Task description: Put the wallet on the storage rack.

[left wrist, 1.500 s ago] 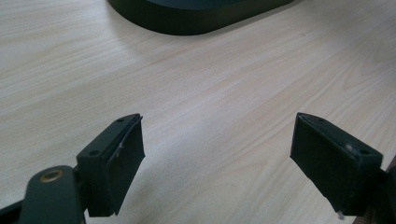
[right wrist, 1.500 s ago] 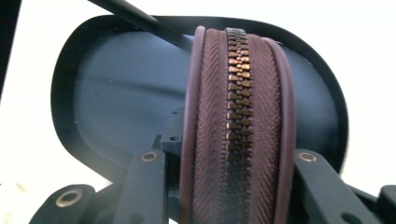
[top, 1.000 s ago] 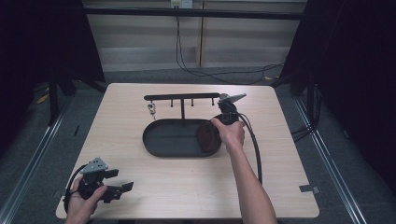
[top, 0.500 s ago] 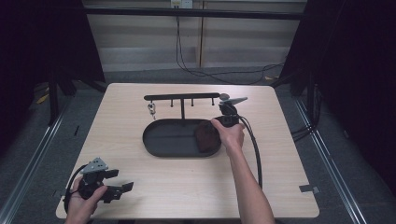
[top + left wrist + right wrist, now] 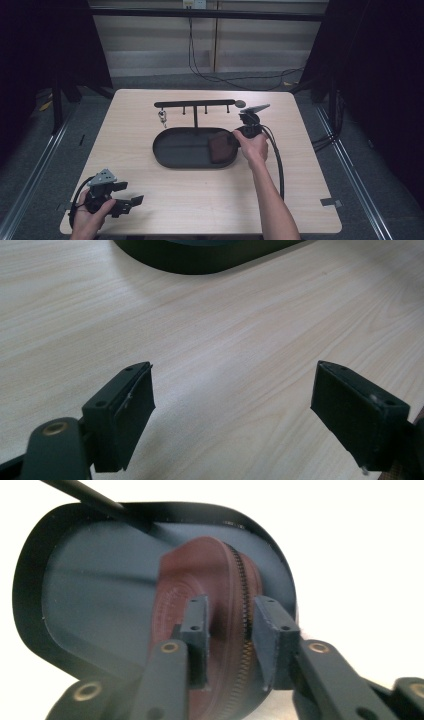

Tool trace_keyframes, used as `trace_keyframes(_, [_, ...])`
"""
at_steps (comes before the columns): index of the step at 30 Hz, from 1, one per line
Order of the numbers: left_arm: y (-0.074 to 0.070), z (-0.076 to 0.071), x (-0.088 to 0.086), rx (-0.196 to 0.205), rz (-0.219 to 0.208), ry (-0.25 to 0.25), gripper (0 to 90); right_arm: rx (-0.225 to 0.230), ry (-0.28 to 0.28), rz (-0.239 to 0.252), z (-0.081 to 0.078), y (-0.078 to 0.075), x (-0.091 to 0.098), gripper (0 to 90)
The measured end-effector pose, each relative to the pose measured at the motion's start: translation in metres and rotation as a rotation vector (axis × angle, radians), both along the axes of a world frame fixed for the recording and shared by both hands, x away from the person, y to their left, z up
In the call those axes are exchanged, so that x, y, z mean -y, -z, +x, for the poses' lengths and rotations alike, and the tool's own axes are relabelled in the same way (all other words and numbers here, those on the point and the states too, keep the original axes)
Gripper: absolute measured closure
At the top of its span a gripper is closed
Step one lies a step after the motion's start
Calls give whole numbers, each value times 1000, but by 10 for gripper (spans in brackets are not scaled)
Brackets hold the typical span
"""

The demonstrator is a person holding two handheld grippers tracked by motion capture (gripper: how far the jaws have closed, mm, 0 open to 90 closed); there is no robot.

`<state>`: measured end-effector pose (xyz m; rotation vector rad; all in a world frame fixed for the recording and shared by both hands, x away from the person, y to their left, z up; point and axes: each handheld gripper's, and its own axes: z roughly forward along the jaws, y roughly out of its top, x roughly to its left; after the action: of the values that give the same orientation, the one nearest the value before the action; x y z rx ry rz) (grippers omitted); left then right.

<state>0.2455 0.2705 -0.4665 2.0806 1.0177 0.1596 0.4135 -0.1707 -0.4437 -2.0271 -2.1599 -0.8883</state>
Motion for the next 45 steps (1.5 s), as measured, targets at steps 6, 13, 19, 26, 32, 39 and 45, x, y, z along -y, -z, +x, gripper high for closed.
trace_keyframes(6, [0, 0, -1, -2, 0, -3, 172, -9, -8, 18, -1, 12, -1, 696])
trace_keyframes(13, [0, 0, 0, 1, 3, -5, 173, 62, -20, 25, -11, 3, 6, 607])
trace_keyframes(19, [0, 1, -1, 0, 1, -15, 172, 120, -25, 29, -27, 1, 21, 497])
trace_keyframes(26, [1, 2, -2, 2, 1, -22, 173, 194, -16, 28, -50, -3, 39, 387])
trace_keyframes(32, [1, 2, -2, 0, -2, -28, 174, 258, -27, 38, -71, -4, 50, 347])
trace_keyframes(39, [0, 0, -2, 14, -14, -35, 174, 305, -44, 27, -94, -4, 55, 289])
trace_keyframes(45, [-1, -1, -2, 18, -21, -35, 174, 331, -46, 18, -112, -2, 59, 244])
